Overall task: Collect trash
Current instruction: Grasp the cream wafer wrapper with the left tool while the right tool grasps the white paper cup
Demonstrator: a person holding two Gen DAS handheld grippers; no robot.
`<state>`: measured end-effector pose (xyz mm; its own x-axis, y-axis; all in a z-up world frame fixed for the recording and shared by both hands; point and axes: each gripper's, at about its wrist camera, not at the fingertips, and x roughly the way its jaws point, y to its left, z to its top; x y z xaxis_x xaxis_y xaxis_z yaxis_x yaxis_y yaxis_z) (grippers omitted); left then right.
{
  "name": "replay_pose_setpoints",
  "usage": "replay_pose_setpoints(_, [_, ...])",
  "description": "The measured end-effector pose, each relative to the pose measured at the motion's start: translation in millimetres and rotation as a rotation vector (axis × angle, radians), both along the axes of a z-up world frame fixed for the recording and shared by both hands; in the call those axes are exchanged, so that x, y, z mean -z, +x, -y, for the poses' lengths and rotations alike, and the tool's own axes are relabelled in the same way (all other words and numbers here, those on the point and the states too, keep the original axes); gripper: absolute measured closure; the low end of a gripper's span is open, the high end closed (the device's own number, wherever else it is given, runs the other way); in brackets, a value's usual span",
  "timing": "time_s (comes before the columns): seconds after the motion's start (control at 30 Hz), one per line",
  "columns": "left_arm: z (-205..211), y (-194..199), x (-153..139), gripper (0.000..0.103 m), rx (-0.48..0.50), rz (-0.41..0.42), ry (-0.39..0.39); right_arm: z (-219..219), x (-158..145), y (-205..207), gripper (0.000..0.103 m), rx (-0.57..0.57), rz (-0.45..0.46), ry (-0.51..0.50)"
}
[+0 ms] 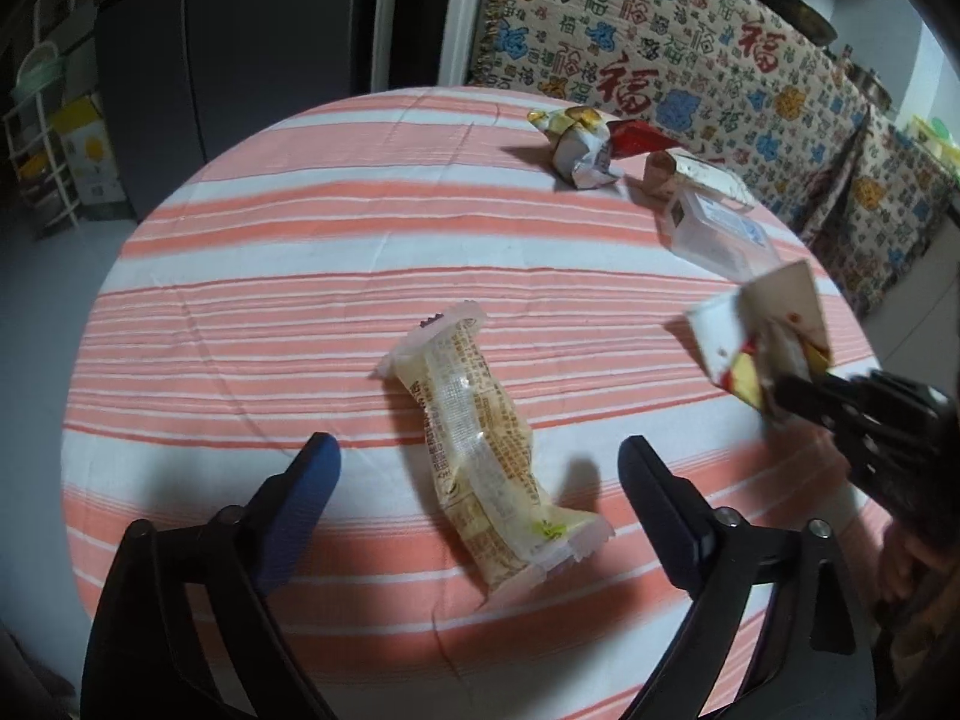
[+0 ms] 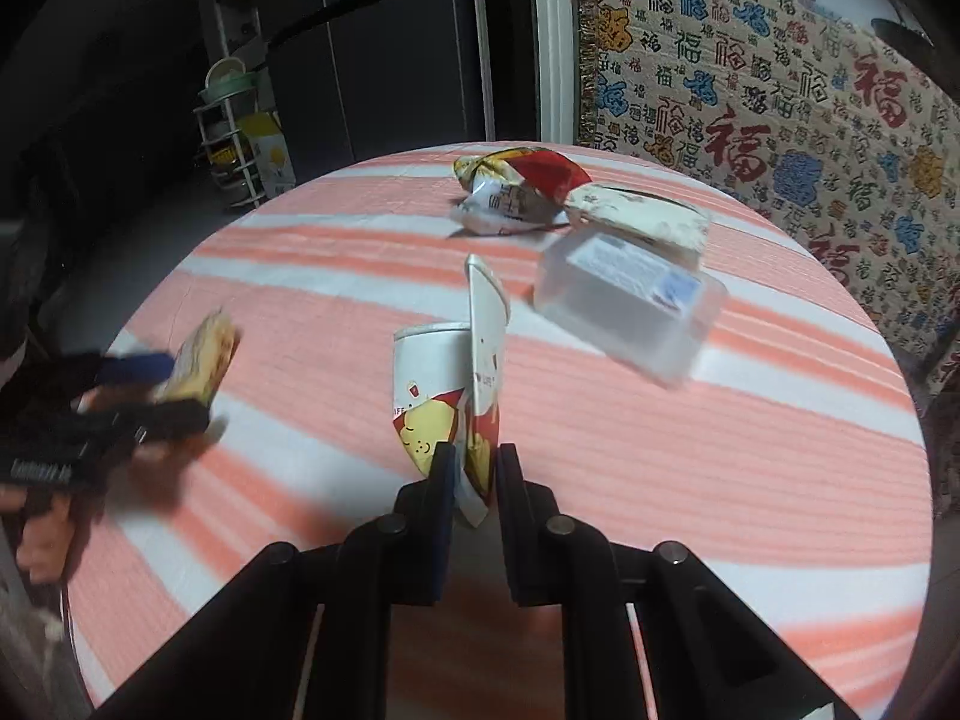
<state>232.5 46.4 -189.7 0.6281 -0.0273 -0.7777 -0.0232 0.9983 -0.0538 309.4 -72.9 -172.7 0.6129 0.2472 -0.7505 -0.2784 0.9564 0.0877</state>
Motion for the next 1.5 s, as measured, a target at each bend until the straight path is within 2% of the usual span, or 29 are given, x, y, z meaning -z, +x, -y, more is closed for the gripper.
replay_pose_setpoints(0.03, [3, 3, 1, 0.006, -0.013, -0.003, 0.026, 3, 0, -8, 0.087, 0.007, 0.004, -0.002])
replay_pose_setpoints(0.07, [4, 5, 3, 0.006, -0.024, -0.006, 0.051, 8, 1, -12, 0.081, 0.021, 0.006, 0.002])
replay_pose_setpoints(0.1, [7, 8, 4, 0.005, -0.039, -0.01, 0.087, 11, 3, -12, 0.06, 0.033, -0.002, 0.003])
replay_pose_setpoints(0.13, [10, 11, 7, 0.004, -0.049, -0.019, 0.127, 15, 6, -11, 0.048, 0.046, -0.019, 0.014])
replay_pose_setpoints(0.23, [7, 14, 9, 0.0, -0.051, -0.023, 0.134, 25, 9, -4, 0.048, 0.056, -0.045, 0.075])
replay_pose_setpoints(0.37, [5, 12, 10, 0.0, -0.044, -0.017, 0.14, 21, 10, 4, 0.042, 0.024, -0.043, 0.051])
replay_pose_setpoints(0.43, [5, 11, 10, 0.0, -0.043, -0.015, 0.141, 18, 11, 7, 0.026, 0.0, -0.047, 0.056])
replay_pose_setpoints(0.53, [4, 12, 9, 0.0, -0.043, -0.015, 0.142, 3, 15, 9, 0.011, -0.053, -0.053, -0.002])
replay_pose_setpoints(0.57, [4, 12, 9, 0.0, -0.043, -0.015, 0.141, -2, 16, 8, 0.01, -0.062, -0.053, -0.034])
replay_pose_setpoints(0.6, [4, 12, 9, 0.0, -0.042, -0.015, 0.136, -8, 17, 7, 0.01, -0.067, -0.05, -0.07])
replay_pose_setpoints(0.67, [3, 10, 9, 0.0, -0.038, -0.015, 0.133, -4, 15, 4, 0.01, -0.064, -0.05, -0.049])
replay_pose_setpoints(0.8, [5, 9, 8, 0.0, -0.039, -0.016, 0.133, 29, 9, -1, 0.011, -0.011, -0.066, 0.164])
replay_pose_setpoints(0.97, [6, 8, 8, 0.0, -0.022, -0.025, 0.133, 46, -1, 1, 0.015, 0.051, -0.027, 0.238])
replay_pose_setpoints(1.03, [6, 6, 8, 0.0, -0.022, -0.027, 0.135, 43, -3, 5, 0.015, 0.058, -0.038, 0.221])
replay_pose_setpoints(1.1, [6, 5, 8, 0.0, -0.02, -0.028, 0.135, 32, -5, 8, 0.015, 0.052, -0.043, 0.155])
replay_pose_setpoints(1.2, [5, 3, 8, 0.0, -0.018, -0.033, 0.13, 18, -14, 3, 0.014, 0.067, 0.016, 0.081])
replay_pose_setpoints(1.3, [3, -3, 5, 0.001, -0.025, -0.016, 0.101, 16, -26, -3, 0.015, 0.061, 0.073, 0.097])
replay_pose_setpoints(1.37, [0, -9, 2, 0.001, -0.021, 0.004, 0.064, 8, -27, 0, 0.024, 0.019, 0.059, 0.084])
replay_pose_setpoints(1.43, [-4, -11, 1, 0.007, -0.024, 0.016, 0.03, 0, -24, 7, 0.034, 0.0, 0.045, 0.052])
replay_pose_setpoints(1.47, [-5, -12, 0, 0.017, -0.025, 0.021, 0.021, -3, -23, 11, 0.038, -0.001, 0.026, 0.036])
replay_pose_setpoints(1.5, [-6, -13, -2, 0.027, -0.025, 0.028, 0.024, -7, -20, 17, 0.06, 0.002, 0.018, 0.01])
